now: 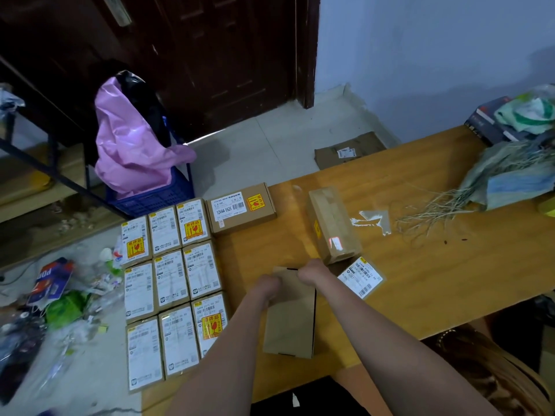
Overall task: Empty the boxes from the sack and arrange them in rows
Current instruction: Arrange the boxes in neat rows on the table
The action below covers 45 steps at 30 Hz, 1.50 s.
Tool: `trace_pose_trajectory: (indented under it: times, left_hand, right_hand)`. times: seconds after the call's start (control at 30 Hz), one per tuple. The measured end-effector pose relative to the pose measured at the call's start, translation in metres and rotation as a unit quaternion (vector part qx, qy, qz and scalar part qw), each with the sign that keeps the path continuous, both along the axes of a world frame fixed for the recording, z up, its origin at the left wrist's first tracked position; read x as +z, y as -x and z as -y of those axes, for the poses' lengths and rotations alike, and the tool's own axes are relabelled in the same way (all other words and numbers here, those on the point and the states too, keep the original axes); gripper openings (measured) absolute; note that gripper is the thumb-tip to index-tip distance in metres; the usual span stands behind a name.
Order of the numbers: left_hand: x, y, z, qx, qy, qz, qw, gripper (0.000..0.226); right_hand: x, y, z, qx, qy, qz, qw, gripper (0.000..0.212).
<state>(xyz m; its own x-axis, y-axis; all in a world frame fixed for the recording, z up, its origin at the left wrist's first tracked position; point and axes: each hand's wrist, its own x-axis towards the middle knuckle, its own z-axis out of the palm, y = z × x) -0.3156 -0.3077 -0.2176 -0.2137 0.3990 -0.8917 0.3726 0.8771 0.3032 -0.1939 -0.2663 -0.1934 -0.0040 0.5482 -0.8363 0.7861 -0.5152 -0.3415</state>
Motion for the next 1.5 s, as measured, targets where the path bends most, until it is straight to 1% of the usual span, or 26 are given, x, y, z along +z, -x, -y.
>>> trace_pose_trajectory:
  times: [0.17,0.27,0.37,0.43,0.6,0.87,1.07,1.23,1.37,1.5]
  left_hand:
    - [-0.001,0.000,0.002,0.053,0.002,0.038,0.998,0.048]
    - [-0.003,0.005,0.004,0.064,-0.008,0.058,0.996,0.048]
    - [0.002,0.011,0.004,0.078,-0.028,0.066,0.994,0.049]
    - [0.008,0.015,0.002,0.078,-0.043,0.068,0.994,0.048]
    - [0.015,0.028,0.002,0.103,-0.063,0.089,0.989,0.042]
    - [0.028,0.043,0.007,0.099,-0.076,0.097,0.987,0.041]
    - [0.033,0.050,0.010,0.097,-0.088,0.093,0.987,0.044]
    - [0.040,0.057,0.013,0.098,-0.096,0.090,0.986,0.045]
    - [0.041,0.062,0.016,0.111,-0.100,0.101,0.984,0.046]
    - [0.042,0.067,0.020,0.118,-0.106,0.114,0.981,0.043]
  right_hand:
    - [-0.005,0.002,0.003,-0.011,-0.007,-0.004,1.000,0.043]
    - [-0.002,0.002,0.003,-0.019,-0.018,0.001,1.000,0.046]
    - [-0.001,0.002,0.002,-0.033,-0.027,0.004,0.999,0.044]
    - [0.001,0.003,0.002,-0.049,-0.033,0.000,0.998,0.042]
    - [0.008,0.008,0.002,-0.080,-0.041,-0.023,0.996,0.046]
    - [0.022,0.014,0.007,-0.102,-0.072,-0.035,0.992,0.064]
    - [0.030,0.022,0.009,-0.101,-0.084,-0.031,0.991,0.066]
    - [0.035,0.027,0.011,-0.113,-0.093,-0.047,0.988,0.067]
    - [0.034,0.029,0.012,-0.132,-0.106,-0.059,0.984,0.063]
    - [0.035,0.033,0.016,-0.156,-0.111,-0.078,0.979,0.067]
